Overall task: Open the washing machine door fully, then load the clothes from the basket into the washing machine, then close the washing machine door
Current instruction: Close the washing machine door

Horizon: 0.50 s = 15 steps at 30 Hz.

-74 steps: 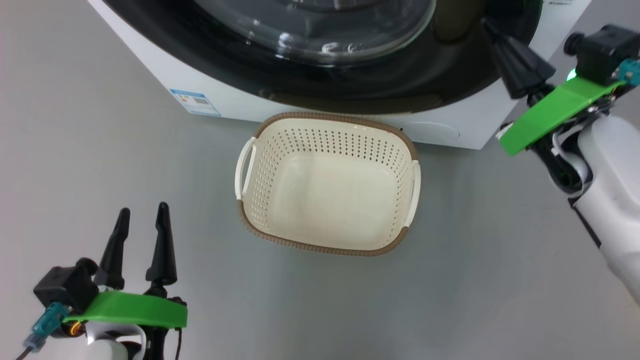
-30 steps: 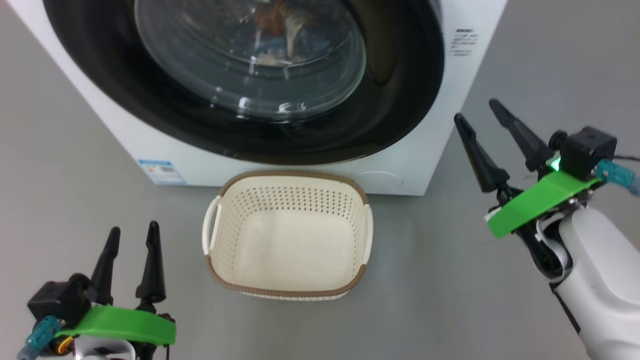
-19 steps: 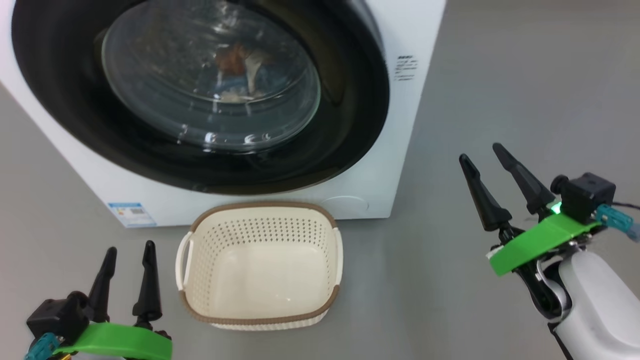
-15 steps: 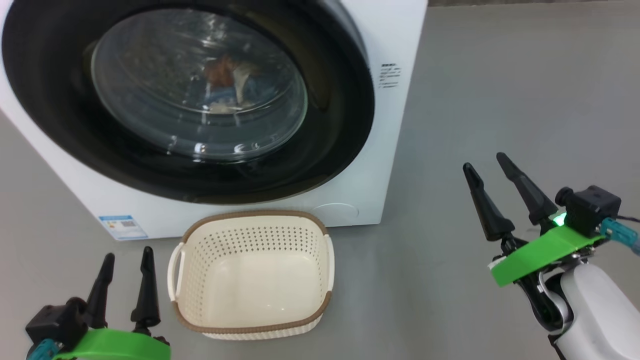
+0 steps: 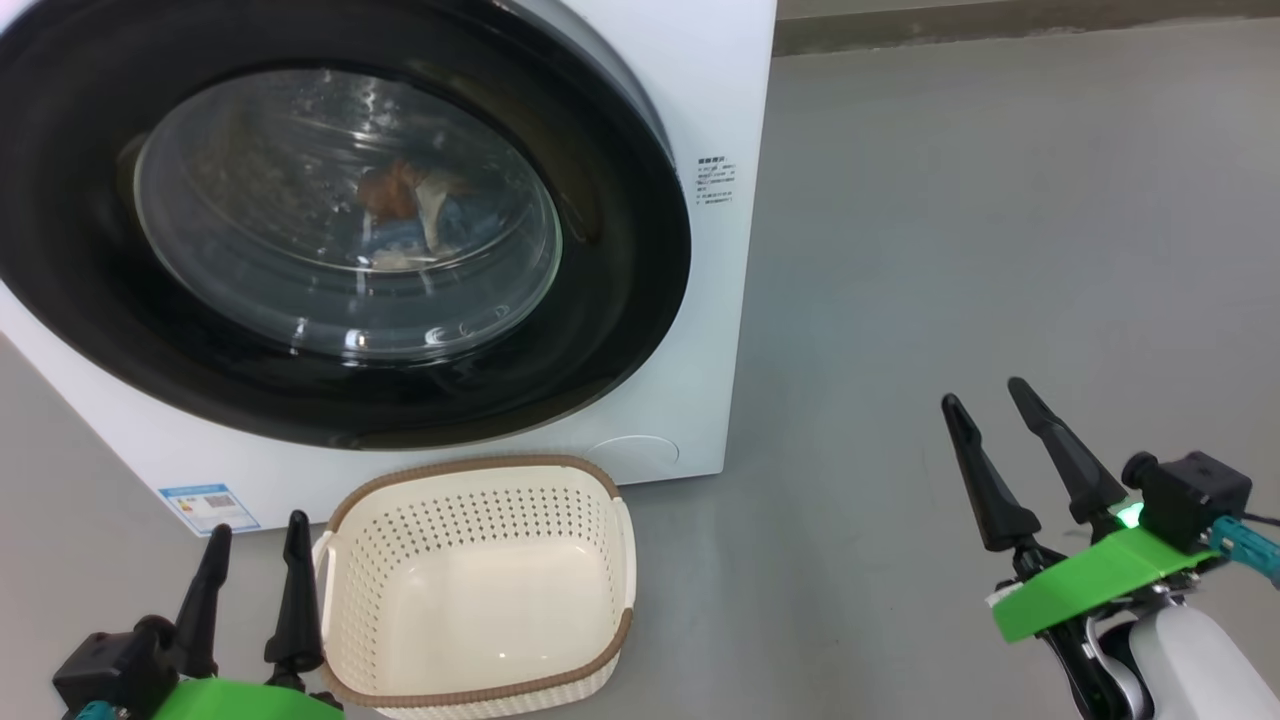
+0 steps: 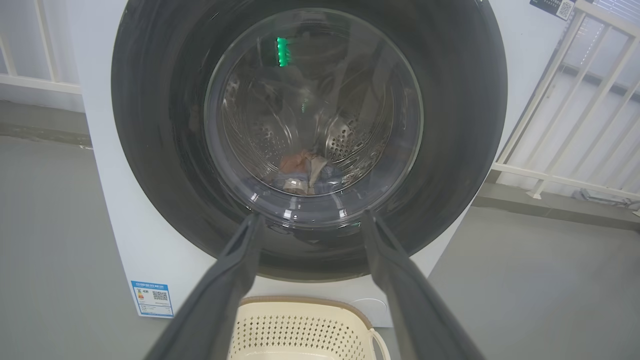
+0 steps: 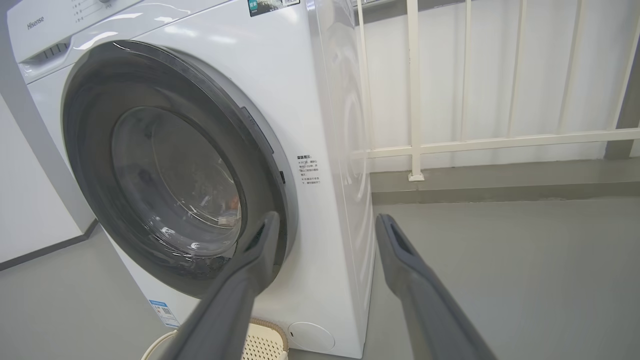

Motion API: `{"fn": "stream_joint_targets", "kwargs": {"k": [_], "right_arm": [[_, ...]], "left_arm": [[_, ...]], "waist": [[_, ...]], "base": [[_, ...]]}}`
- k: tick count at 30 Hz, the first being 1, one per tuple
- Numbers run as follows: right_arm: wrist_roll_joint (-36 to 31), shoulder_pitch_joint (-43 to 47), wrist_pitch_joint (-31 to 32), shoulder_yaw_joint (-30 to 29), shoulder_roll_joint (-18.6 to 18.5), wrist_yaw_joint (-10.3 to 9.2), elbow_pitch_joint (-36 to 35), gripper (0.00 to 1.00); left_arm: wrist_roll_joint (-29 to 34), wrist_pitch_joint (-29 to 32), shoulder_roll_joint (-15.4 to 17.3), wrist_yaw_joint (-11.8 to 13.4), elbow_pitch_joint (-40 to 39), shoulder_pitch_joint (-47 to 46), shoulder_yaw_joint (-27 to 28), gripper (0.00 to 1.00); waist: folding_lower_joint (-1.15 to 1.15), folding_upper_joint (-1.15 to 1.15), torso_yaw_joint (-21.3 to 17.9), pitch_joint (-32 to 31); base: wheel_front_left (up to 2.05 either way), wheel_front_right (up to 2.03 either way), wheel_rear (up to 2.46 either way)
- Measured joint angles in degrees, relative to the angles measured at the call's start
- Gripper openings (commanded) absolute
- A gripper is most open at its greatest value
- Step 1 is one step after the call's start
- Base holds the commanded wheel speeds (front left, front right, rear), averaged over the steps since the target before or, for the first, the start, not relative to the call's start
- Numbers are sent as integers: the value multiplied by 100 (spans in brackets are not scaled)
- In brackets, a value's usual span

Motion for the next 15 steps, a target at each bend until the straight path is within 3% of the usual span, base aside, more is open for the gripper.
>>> {"fn": "stream_joint_targets", "kwargs": {"k": [15], "right_arm": [[-82, 213, 0, -270, 71, 0, -37, 100]], "left_arm": [[-63, 1, -3, 0, -86, 92, -44, 100]], "waist": [[0, 0, 9, -53]], "base": [[0, 0, 0]]}}
